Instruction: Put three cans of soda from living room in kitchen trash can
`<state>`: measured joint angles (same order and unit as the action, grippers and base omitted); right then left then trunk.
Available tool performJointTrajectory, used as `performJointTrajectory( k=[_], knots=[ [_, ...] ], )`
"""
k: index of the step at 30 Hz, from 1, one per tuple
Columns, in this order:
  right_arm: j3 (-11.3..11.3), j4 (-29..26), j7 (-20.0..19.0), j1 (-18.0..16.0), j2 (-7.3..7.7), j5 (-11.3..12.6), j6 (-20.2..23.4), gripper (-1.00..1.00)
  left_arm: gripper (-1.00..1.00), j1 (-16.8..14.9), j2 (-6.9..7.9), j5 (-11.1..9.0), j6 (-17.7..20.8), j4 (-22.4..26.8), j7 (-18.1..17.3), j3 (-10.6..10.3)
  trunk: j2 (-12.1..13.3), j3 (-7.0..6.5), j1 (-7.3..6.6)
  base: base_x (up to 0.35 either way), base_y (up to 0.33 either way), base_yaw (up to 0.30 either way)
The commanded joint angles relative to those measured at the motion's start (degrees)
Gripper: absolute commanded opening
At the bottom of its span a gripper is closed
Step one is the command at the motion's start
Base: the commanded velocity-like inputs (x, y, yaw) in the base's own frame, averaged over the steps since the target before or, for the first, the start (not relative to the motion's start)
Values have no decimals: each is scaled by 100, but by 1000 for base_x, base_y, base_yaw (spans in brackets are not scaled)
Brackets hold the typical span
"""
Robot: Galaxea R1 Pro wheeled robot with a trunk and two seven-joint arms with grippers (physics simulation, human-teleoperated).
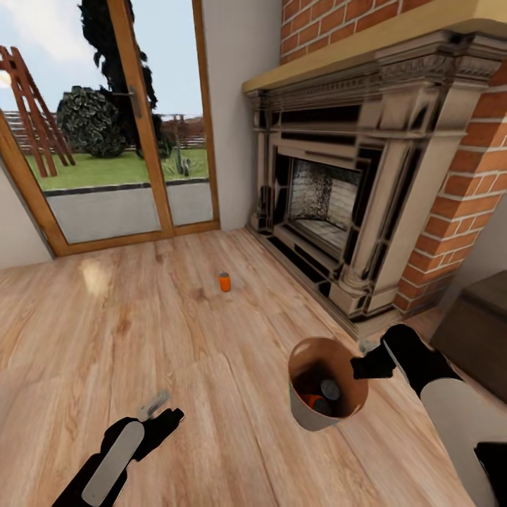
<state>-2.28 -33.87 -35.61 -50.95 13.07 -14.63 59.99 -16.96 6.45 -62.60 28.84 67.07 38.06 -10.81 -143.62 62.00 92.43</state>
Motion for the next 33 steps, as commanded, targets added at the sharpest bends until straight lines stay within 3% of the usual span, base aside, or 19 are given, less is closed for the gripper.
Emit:
performJointTrajectory(
  k=[1, 5, 12, 15, 18, 21, 24, 33],
  knots=[
    [99, 48, -12, -25, -3, -11, 2, -100, 100, 0, 1, 1, 0, -1, 0, 0, -1, -1, -1, 286, 220, 0],
    [411, 392, 14, -168, -6, -13, 2, -100, 100, 0, -2, 2, -1, -1, 0, 0, -1, -1, -1, 286, 212, 0],
    [472, 466, 34, -203, -18, -18, 2, -100, 100, 0, 3, 2, -1, -1, 7, 0, -1, -1, -1, 287, 196, 0],
    [442, 411, 36, -175, -119, -48, 2, -100, 100, 0, -4, 2, -1, -1, 8, 0, -1, -1, -1, 287, 193, 0],
    [421, 67, 27, -84, -232, -64, 2, -100, 100, 0, -6, 2, -1, -1, 8, 0, -1, -1, -1, 287, 193, 0],
    [397, -1003, 20, 472, -337, -82, 2, -100, 100, 0, -4, 2, -1, -1, 8, 0, -1, -1, -1, 287, 193, 0],
    [390, -1567, 14, 747, -388, -89, 2, -100, 100, 0, -4, 2, -1, -1, 8, 0, -1, -1, -1, 287, 192, 0],
    [380, -1841, 11, 872, -440, -93, 2, -100, 100, 0, -12, 2, -1, -1, 8, 0, -1, -1, -1, 289, 189, 0]
  ],
)
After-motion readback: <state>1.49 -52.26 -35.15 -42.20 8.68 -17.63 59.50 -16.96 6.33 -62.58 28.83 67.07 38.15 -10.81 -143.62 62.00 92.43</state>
